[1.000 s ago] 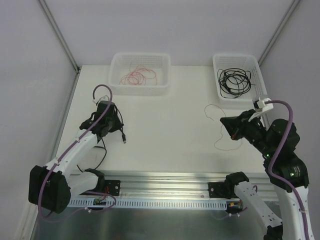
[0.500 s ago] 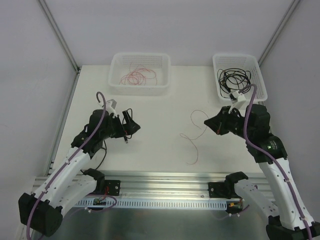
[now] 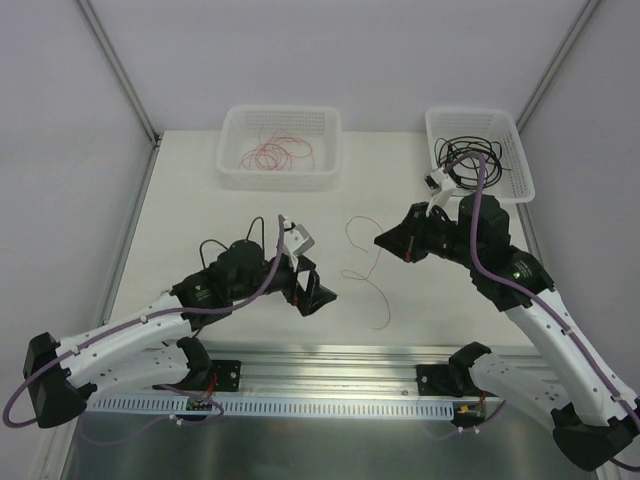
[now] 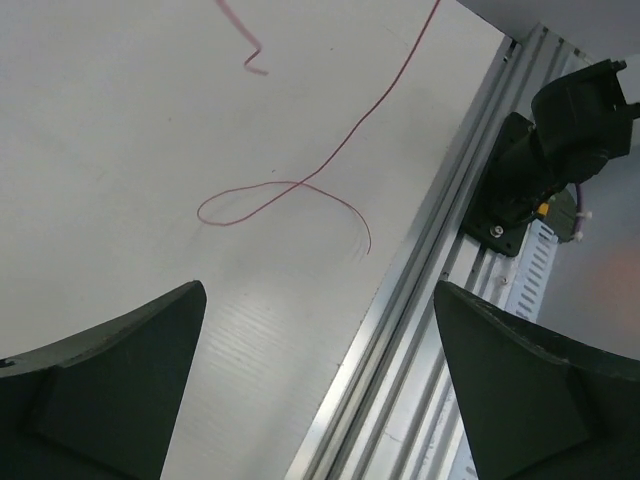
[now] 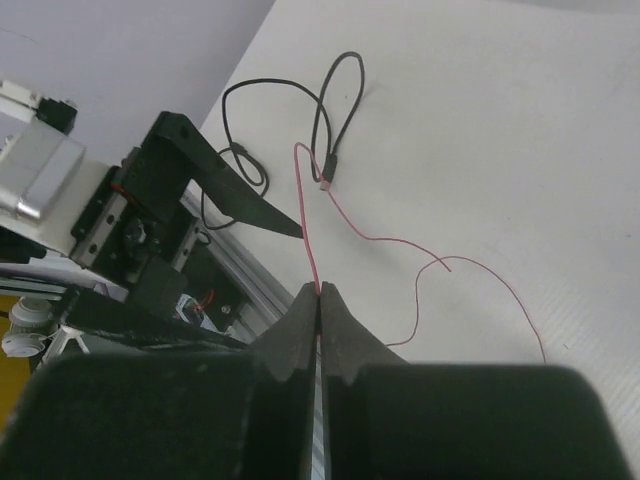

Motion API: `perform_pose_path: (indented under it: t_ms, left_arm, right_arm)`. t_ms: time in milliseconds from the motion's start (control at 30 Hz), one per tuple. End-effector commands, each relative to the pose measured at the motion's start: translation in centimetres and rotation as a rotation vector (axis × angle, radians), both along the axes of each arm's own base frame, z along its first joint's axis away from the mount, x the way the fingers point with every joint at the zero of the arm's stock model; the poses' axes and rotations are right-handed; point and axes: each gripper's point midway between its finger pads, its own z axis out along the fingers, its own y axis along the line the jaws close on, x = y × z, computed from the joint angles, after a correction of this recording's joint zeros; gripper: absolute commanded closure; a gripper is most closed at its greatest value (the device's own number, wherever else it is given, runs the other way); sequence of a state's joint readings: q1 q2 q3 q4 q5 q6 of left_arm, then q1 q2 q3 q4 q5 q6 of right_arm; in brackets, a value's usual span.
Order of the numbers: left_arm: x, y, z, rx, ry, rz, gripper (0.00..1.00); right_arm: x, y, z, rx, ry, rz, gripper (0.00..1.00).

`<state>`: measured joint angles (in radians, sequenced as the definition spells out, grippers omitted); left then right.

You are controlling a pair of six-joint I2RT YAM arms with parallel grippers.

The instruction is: Untangle the cables

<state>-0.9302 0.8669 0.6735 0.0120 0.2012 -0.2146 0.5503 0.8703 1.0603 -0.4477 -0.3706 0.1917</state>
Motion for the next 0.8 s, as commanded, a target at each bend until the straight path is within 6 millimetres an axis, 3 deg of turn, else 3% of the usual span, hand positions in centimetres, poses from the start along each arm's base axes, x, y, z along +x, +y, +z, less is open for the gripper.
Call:
perform_pose_path:
  t_ms: [0, 133, 300, 433, 567, 600, 700, 767]
  left_arm:
    - [1.4, -2.8, 3.7, -0.015, -0.252, -0.026, 0.02]
    - [1.7, -5.0, 3.7, -0.003, -0.339, -0.024, 0.05]
    - [2.6, -7.0, 2.2, 0.020, -0.411, 0.013, 0.11]
    - [2.5, -8.6, 1.5, 0.007, -0.410, -0.005, 0.21]
    - [2.4, -9.6, 0.3, 0.012, -0.372, -0.015, 0.49]
    - [2.4, -9.6, 0.1, 0.013, -0.364, -0.013, 0.67]
    - [2.7, -9.0, 0.0, 0.019, -0.339, 0.027, 1.00]
    - [2.7, -8.6, 0.1, 0.034, -0.323, 0.039, 1.00]
  right_arm:
    - [0.3, 1.5, 3.8, 0.093, -0.062, -0.003, 0.99]
    - [0.0, 2.7, 4.3, 0.113, -0.060, 0.020, 0.99]
    - [-0.5, 3.6, 4.9, 0.133, -0.060, 0.047, 0.99]
    - [-0.6, 3.7, 5.1, 0.138, -0.067, 0.044, 0.99]
    - [-0.4, 3.2, 4.8, 0.116, -0.083, 0.024, 0.99]
    - [-0.3, 3.0, 4.7, 0.106, -0.089, 0.014, 0.99]
    - [0.2, 1.8, 2.9, 0.034, -0.081, -0.037, 0.99]
    - [0.7, 0.9, 2.1, -0.001, -0.085, -0.088, 0.99]
